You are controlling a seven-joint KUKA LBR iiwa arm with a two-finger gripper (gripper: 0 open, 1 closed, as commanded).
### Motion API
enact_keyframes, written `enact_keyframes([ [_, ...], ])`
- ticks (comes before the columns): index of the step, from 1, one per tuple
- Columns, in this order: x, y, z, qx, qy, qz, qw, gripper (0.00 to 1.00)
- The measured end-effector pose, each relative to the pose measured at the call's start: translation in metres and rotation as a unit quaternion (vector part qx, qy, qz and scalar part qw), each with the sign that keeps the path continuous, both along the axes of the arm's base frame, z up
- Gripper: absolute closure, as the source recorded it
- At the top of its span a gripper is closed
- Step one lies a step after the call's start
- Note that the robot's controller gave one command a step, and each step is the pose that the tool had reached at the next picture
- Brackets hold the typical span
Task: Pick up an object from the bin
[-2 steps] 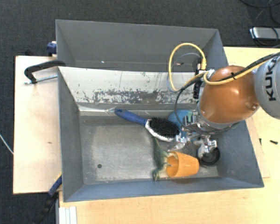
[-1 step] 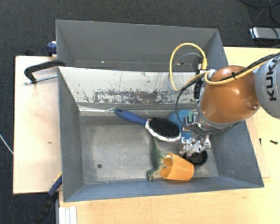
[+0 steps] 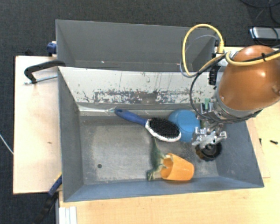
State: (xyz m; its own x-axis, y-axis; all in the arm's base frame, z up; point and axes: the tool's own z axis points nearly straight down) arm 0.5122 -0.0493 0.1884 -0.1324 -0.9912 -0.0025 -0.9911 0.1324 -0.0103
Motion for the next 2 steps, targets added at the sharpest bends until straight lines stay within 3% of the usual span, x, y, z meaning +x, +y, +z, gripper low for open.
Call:
enact_keyframes([
  [1,0.012,-0.032,0.026,-0.002,0.0024,0.222,0.9751,1.00],
  [2,-0.006,0.010,-0.093,-0.001,0.0046,0.377,0.9261,1.00],
])
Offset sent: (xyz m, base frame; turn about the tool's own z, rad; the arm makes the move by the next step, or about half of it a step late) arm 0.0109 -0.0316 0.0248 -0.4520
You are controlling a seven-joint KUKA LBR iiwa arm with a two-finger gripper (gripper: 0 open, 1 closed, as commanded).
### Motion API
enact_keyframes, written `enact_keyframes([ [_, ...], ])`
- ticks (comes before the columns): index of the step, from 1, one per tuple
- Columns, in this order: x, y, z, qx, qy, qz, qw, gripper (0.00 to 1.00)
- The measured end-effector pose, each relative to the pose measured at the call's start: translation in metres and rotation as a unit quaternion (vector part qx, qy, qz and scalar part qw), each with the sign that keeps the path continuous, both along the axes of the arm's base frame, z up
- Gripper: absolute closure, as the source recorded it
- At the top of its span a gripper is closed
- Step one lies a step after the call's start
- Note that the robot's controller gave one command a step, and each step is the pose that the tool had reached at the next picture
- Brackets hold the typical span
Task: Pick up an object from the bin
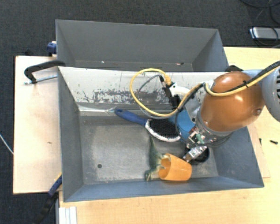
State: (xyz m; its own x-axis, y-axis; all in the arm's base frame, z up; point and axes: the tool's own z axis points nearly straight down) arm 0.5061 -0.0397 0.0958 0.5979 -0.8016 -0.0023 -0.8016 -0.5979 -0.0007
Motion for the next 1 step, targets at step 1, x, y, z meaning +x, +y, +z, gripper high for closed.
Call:
enact_keyframes([
  [1,0.0163,-0.0016,0.1453,0.000,-0.0058,-0.035,0.9994,1.00],
])
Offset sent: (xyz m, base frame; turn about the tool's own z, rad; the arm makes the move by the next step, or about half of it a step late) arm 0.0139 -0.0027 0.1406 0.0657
